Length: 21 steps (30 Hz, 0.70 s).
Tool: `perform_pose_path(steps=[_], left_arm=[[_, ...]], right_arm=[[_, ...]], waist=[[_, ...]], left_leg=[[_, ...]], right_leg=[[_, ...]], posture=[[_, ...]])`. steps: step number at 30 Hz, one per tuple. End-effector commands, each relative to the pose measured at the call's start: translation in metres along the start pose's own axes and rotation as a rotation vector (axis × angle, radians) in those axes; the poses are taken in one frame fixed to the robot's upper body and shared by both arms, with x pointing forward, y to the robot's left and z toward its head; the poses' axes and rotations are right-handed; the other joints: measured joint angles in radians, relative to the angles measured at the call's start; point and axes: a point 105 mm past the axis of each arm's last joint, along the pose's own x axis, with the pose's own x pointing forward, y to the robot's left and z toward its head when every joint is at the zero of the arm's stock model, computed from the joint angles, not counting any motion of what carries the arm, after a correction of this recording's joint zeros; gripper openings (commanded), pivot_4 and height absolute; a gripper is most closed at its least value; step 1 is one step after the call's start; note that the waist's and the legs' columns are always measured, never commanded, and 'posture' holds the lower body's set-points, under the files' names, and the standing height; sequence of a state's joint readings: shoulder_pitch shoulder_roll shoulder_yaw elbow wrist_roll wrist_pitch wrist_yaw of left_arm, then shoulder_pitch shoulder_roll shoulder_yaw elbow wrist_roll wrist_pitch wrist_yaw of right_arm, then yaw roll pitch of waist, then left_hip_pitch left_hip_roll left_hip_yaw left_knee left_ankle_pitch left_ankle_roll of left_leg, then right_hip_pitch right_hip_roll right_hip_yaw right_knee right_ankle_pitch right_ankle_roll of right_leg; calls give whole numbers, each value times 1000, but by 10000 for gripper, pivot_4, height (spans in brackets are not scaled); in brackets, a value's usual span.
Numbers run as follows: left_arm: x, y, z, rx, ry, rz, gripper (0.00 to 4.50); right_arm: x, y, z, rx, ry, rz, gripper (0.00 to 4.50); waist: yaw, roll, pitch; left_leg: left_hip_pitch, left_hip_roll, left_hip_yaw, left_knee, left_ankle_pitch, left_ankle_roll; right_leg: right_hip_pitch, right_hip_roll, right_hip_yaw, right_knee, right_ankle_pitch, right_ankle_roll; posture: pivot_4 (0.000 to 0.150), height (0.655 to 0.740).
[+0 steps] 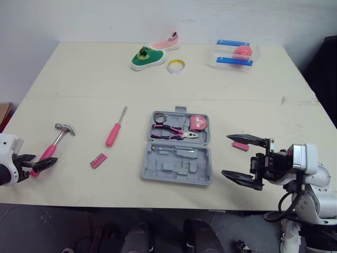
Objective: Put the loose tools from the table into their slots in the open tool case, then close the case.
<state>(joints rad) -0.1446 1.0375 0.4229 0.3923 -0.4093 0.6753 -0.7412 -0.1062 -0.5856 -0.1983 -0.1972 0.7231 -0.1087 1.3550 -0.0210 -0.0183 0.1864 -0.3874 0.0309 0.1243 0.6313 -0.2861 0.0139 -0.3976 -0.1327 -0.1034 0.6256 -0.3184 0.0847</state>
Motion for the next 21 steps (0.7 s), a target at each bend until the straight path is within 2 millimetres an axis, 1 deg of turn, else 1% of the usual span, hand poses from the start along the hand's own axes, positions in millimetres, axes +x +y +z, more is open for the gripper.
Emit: perform_pose_path(steps=[1,3,7,8,9,13,14,17,18,19,21], left_arm=[[6,2,-1,31,-1,1,44438],[12,2,-5,19,1,-2,44438],[20,1,-15,-15,41,-12,33961],[21,1,-19,-23,60,-19,28584],[22,1,-21,-28,73,-24,25278],[22,0,-24,-7,85,-37,7381],[22,1,-22,5,71,-31,5108],[19,4,-16,5,29,-18,5122],[16,4,-5,20,-41,-19,5122],[10,2,17,57,-159,-26,5121],[-3,-5,46,115,-321,-50,5121]], right_arm=[[2,1,2,-26,-6,6,45000],[1,1,0,-24,0,-2,45000],[3,0,-2,-28,3,-7,45000],[3,0,-2,-31,4,-10,45000],[4,-1,-2,-33,4,-12,45000],[5,-2,3,-43,9,-21,45000],[4,-1,4,-44,11,-21,45000],[3,-1,5,-42,16,-28,45000],[2,-1,6,-43,19,-32,45000],[1,-2,7,-45,28,-33,45000],[-2,-3,8,-49,41,-41,45000]], waist=[[-4,0,0],[-3,0,0],[-3,0,0],[-3,0,0],[-3,0,0],[-3,0,0],[-3,0,0],[-3,0,0],[-3,0,0],[-3,0,0],[-3,-1,1]], left_leg=[[0,0,0,0,0,0],[0,-1,1,2,0,1],[1,0,0,4,1,3],[2,-1,0,4,1,3],[2,-1,0,4,1,3],[3,-1,-1,4,1,1],[3,-1,-1,4,1,1],[3,-1,-1,4,1,2],[3,-1,-1,4,1,2],[3,-1,-1,4,1,2],[3,-1,-1,4,1,2]], right_leg=[[0,0,-1,0,0,0],[0,0,-3,1,0,0],[0,-1,-3,2,0,1],[1,-1,-3,3,1,1],[1,-1,-3,3,1,1],[2,-2,-2,4,2,2],[2,-2,-2,4,2,2],[2,-2,-1,4,2,2],[2,-2,-1,4,2,2],[2,-2,-1,4,2,2],[2,-2,-1,3,2,2]], posture=[[1500,7400],[1500,7400],[1500,7400],[1500,7400],[1500,7400],[1500,7400],[1500,7400],[1500,7400],[1500,7400],[1500,7400],[1500,7400]])
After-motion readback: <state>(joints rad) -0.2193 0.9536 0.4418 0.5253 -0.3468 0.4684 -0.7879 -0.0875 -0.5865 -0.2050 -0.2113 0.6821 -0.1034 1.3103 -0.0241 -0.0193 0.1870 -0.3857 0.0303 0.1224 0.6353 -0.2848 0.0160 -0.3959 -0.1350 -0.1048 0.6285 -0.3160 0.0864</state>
